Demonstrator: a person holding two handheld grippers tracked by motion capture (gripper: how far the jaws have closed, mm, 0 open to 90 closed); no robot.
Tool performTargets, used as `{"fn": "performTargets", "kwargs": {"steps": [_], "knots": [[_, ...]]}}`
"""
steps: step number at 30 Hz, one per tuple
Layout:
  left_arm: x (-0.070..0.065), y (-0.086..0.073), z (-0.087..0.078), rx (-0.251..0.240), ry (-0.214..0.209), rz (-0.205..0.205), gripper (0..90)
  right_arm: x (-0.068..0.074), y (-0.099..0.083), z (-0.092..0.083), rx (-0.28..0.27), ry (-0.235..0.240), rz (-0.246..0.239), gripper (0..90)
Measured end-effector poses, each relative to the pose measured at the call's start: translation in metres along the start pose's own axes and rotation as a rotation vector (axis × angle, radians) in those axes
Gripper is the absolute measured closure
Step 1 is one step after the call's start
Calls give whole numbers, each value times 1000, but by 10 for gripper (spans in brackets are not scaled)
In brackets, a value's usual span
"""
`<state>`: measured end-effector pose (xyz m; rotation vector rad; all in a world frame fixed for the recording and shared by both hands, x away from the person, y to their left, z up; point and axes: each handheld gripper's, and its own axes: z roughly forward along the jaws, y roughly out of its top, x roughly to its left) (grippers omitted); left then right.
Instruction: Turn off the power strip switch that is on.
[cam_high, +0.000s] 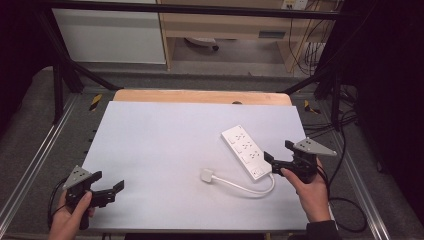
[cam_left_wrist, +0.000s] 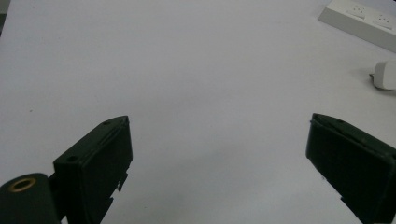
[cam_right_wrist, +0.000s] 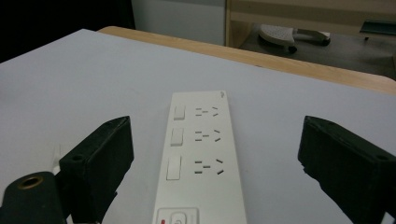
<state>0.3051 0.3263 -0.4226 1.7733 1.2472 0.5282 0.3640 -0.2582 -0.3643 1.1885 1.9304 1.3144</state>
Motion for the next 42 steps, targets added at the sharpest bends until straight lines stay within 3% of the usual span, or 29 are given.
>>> {"fn": "performTargets", "kwargs": {"steps": [16, 30, 42], "knots": [[-1, 0, 1, 6, 2, 6, 71, 4, 11, 12, 16, -6, -17, 237], [-1, 0, 2, 12, -3, 10, 71, 1, 14, 16, -10, -12, -37, 498], [-1, 0, 2, 13, 0, 11, 70, 7, 18, 22, -16, 20, -61, 703]]}}
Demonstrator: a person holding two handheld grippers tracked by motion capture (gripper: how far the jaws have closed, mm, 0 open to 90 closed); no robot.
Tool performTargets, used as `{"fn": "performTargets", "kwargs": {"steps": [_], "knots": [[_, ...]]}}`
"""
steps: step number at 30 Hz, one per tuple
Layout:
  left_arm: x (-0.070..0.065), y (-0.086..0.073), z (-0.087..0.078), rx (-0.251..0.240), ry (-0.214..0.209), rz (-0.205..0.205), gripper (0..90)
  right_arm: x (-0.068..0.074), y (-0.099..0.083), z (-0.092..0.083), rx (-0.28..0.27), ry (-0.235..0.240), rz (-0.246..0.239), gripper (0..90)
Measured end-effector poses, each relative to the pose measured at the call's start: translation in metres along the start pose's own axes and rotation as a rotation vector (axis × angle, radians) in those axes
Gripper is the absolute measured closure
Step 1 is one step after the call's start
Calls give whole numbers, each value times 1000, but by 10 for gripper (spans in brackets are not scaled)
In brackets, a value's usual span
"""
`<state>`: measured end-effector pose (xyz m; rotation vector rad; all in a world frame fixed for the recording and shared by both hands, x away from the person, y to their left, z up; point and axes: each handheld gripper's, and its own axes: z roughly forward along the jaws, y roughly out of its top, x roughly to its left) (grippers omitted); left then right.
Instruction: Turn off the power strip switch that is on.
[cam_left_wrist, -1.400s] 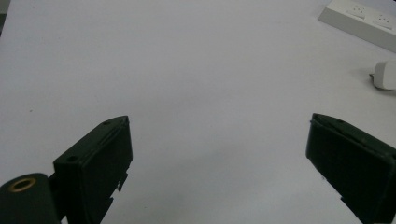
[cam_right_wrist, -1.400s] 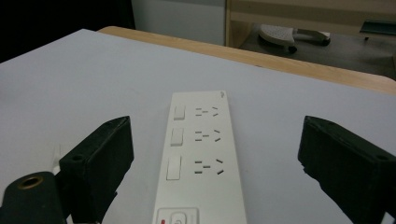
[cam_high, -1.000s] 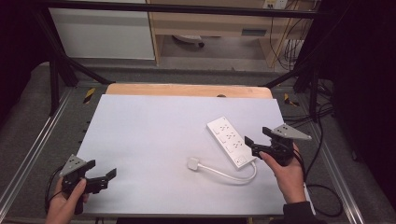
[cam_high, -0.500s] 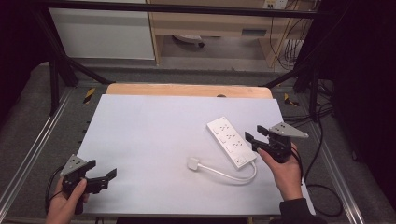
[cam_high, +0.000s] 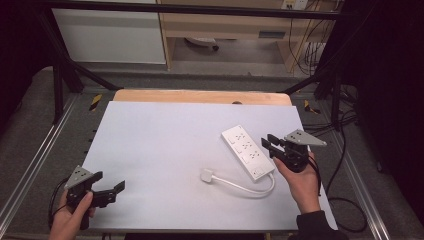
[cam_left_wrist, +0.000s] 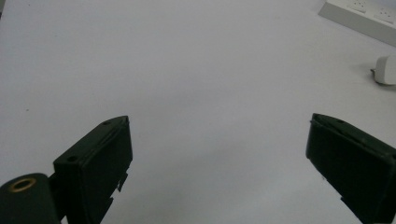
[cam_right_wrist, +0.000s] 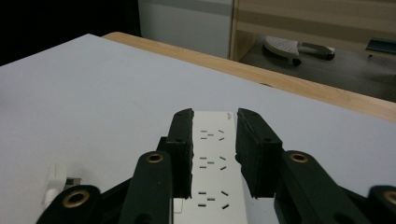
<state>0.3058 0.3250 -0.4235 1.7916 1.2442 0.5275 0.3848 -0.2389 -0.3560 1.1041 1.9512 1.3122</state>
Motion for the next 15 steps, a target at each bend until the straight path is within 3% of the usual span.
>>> {"fn": "performTargets", "kwargs": {"steps": [15], "knots": [[0, 0, 0, 1, 4, 0, 71, 3, 8, 7, 17, 31, -21, 848]]}}
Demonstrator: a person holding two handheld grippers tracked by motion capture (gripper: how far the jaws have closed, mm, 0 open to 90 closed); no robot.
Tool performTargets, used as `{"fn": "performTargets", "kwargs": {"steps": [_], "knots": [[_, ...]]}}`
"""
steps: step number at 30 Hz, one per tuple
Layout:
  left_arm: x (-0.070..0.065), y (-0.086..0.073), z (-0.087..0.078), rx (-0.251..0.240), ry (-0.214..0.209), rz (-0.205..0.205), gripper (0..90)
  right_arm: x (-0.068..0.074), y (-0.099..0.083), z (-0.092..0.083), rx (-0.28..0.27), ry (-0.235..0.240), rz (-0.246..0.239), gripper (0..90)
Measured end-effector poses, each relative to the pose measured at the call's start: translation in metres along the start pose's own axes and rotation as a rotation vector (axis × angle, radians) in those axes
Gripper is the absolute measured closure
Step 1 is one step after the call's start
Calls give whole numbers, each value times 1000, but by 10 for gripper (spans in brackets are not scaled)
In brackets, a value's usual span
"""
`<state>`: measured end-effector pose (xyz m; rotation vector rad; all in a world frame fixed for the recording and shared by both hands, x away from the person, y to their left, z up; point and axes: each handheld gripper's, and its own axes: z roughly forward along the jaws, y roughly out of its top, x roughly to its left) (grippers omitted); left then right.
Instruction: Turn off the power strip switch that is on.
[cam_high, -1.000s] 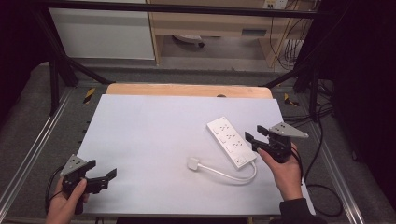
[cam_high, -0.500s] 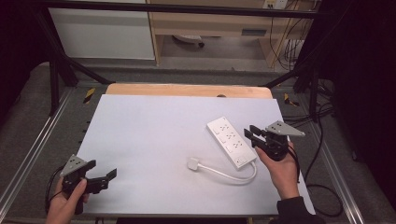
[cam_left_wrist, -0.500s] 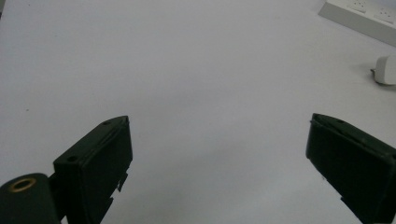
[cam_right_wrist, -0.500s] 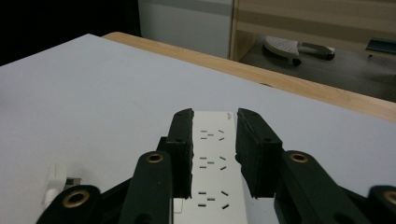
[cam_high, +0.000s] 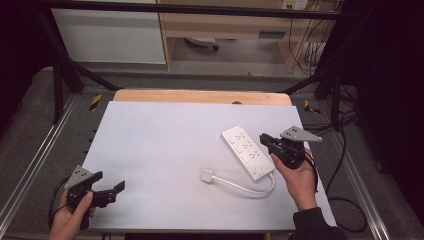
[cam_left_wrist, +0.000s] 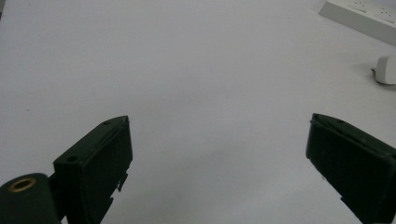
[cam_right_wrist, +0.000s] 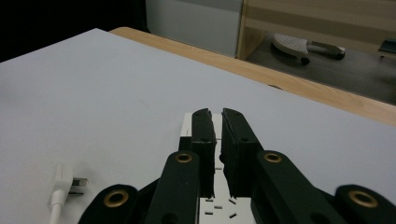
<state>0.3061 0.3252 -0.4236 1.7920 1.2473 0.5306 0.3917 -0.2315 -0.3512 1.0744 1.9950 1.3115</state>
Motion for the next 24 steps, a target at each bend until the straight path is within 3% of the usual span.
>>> {"fn": "performTargets", "kwargs": {"steps": [6, 24], "knots": [[0, 0, 0, 0, -2, 1, 71, 3, 1, 5, 3, 17, -15, 900], [1, 0, 3, 12, 8, -5, 71, 2, 2, 12, 9, 17, -9, 900]]}}
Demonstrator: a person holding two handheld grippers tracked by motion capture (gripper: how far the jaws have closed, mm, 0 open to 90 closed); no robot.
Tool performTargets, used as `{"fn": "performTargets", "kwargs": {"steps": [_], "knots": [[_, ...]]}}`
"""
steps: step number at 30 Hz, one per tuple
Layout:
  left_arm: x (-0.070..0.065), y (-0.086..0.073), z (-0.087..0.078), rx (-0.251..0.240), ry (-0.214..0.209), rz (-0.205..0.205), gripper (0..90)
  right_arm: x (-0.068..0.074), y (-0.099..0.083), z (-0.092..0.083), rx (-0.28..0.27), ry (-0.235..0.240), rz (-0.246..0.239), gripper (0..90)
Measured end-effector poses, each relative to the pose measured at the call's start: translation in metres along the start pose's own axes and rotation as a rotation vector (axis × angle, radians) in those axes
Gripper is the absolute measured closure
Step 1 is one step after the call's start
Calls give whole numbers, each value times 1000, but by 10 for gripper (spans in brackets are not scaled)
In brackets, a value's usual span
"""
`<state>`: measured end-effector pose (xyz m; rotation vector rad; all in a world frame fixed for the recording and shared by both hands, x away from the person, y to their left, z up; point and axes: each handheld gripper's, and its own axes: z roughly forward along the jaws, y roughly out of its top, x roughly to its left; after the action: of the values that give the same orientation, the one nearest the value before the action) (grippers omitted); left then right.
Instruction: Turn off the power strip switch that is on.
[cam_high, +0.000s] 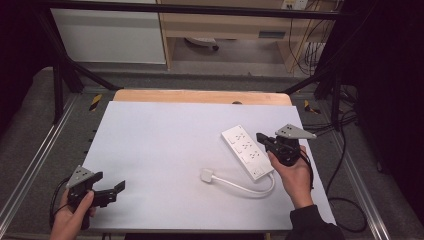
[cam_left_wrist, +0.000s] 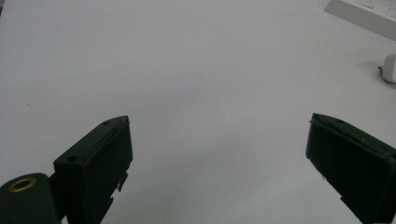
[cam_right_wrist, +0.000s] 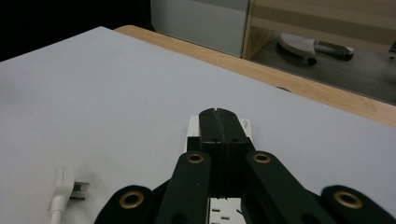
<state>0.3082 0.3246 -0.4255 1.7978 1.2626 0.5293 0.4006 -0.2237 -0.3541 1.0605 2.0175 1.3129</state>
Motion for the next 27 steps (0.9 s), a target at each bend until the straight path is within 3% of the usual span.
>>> {"fn": "performTargets", "kwargs": {"steps": [27], "knots": [[-1, 0, 1, 11, -8, 6, 71, 2, -8, 33, 100, 27, 2, 900]]}}
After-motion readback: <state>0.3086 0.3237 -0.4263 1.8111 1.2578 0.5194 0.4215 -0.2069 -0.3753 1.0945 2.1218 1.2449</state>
